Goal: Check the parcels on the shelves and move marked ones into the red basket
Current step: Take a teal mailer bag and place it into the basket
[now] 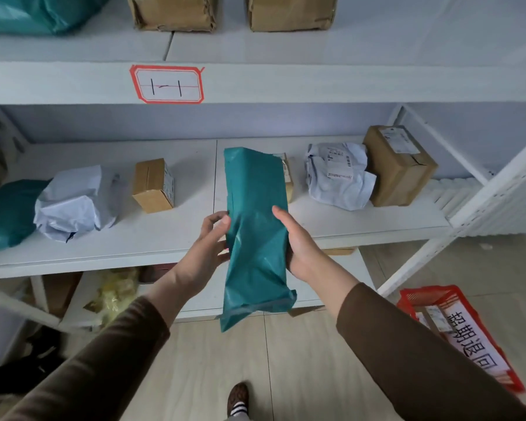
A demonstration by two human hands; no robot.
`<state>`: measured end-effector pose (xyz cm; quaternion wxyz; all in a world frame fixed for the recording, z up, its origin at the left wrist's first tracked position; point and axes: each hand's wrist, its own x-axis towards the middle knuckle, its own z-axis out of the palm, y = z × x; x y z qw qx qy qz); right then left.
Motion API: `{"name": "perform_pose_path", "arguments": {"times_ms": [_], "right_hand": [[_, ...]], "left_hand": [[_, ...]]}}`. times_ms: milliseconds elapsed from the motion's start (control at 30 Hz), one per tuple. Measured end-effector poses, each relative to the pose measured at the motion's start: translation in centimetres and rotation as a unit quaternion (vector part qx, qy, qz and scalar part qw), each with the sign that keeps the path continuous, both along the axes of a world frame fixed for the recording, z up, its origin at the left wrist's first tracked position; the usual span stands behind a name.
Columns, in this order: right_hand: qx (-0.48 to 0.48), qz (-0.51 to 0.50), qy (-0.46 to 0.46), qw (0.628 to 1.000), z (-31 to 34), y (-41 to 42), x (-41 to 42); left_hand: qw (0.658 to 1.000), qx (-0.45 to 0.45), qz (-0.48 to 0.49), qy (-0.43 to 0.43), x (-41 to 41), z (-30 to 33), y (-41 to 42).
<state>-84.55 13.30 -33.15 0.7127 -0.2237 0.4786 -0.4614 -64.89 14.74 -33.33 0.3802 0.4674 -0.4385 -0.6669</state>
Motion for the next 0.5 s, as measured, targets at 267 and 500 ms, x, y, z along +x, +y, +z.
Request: {"name": "perform_pose_path", "arguments": {"times_ms": [267,500], "right_hand": [[0.044,0.046,-0.127,0.990,-1.2,5.5,-2.5],[-0.017,0.086,0.058,0.994,-3.0,5.1,-2.0]], "left_hand": [[0.998,0.021,-0.045,0.036,-2.4,1.1,2.2],[0.996,0.057,0.025,0.064,-3.7,1.2,2.4]]}}
